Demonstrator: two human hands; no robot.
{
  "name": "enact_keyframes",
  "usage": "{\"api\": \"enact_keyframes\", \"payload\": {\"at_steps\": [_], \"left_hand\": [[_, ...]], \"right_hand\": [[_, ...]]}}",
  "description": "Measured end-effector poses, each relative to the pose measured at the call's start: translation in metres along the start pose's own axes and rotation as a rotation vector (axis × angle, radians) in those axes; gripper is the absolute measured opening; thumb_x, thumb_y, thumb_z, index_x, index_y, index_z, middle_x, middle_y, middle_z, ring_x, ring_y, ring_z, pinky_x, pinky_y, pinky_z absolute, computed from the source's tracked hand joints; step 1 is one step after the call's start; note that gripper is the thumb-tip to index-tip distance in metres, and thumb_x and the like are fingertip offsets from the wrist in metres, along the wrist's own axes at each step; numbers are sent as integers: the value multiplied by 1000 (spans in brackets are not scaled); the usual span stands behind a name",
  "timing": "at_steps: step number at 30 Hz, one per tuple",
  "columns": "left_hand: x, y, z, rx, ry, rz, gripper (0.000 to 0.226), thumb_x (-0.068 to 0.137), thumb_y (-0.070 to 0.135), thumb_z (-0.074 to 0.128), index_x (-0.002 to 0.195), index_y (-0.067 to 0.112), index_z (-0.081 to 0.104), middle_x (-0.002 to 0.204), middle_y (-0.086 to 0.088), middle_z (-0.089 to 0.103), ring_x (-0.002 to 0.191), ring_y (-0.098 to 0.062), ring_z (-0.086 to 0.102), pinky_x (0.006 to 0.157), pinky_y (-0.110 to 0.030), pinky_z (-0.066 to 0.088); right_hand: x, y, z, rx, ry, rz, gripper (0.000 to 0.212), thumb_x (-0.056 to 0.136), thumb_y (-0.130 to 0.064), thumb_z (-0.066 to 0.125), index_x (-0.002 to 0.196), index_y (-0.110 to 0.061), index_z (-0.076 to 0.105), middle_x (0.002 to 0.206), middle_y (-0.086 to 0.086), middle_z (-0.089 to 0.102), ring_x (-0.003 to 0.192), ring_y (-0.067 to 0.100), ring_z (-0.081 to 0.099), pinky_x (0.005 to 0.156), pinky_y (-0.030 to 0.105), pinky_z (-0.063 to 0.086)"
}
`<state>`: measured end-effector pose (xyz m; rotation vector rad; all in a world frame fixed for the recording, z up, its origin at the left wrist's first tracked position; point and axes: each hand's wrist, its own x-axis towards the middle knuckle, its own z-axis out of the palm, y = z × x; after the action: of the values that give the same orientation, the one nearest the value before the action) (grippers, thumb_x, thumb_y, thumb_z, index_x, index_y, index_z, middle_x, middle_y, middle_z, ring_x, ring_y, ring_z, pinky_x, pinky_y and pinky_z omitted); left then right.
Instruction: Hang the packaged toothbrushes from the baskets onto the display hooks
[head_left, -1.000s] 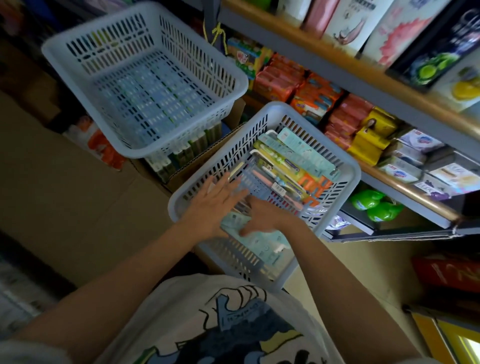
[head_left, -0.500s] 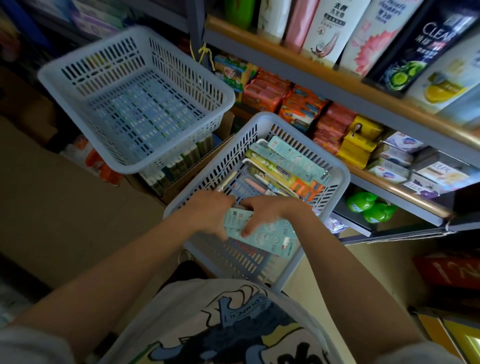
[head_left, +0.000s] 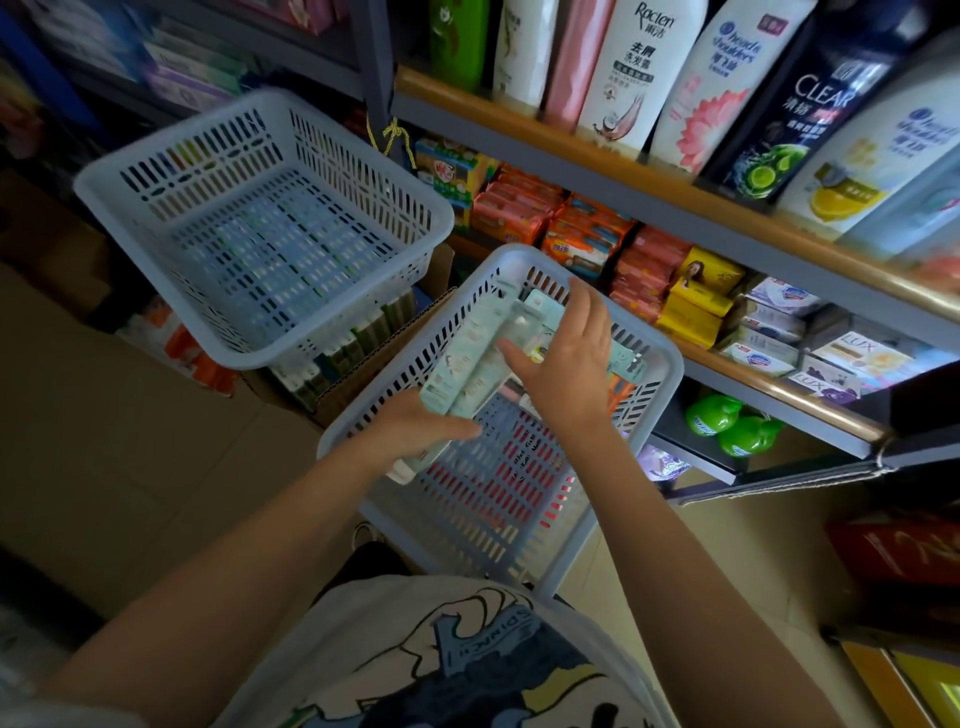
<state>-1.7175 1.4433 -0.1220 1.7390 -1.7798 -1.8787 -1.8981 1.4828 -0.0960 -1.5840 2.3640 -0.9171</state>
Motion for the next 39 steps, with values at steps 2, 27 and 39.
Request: {"api": "enact_keyframes", "payload": {"at_steps": [2, 27, 39], "left_hand": [[-3, 6, 6, -114, 40, 2, 37, 81, 40, 82, 114, 33, 66, 104, 7, 70, 90, -9, 65, 62, -23, 49], [-50, 14, 20, -553, -54, 136, 40, 94, 22, 58, 134, 28, 55, 118, -3, 72, 109, -23, 68, 98, -45, 51], [-53, -6, 15, -626, -14, 156, 56, 67, 20, 84, 121, 19, 70, 117, -3, 75, 111, -26, 69, 106, -50, 48]], "right_hand": [[-7, -8, -1, 222, -140, 210, 105, 83, -45, 80, 155, 2, 20, 152, 20, 37, 142, 34, 37, 113, 45, 39], [-42, -46, 4, 935, -411, 608, 78, 87, -74, 48, 137, -15, 54, 125, 5, 67, 112, 22, 67, 99, 50, 54], [-55, -44, -1, 928, -479, 606, 37, 93, -41, 59, 122, -18, 62, 119, 9, 70, 109, 27, 68, 101, 53, 53]]}}
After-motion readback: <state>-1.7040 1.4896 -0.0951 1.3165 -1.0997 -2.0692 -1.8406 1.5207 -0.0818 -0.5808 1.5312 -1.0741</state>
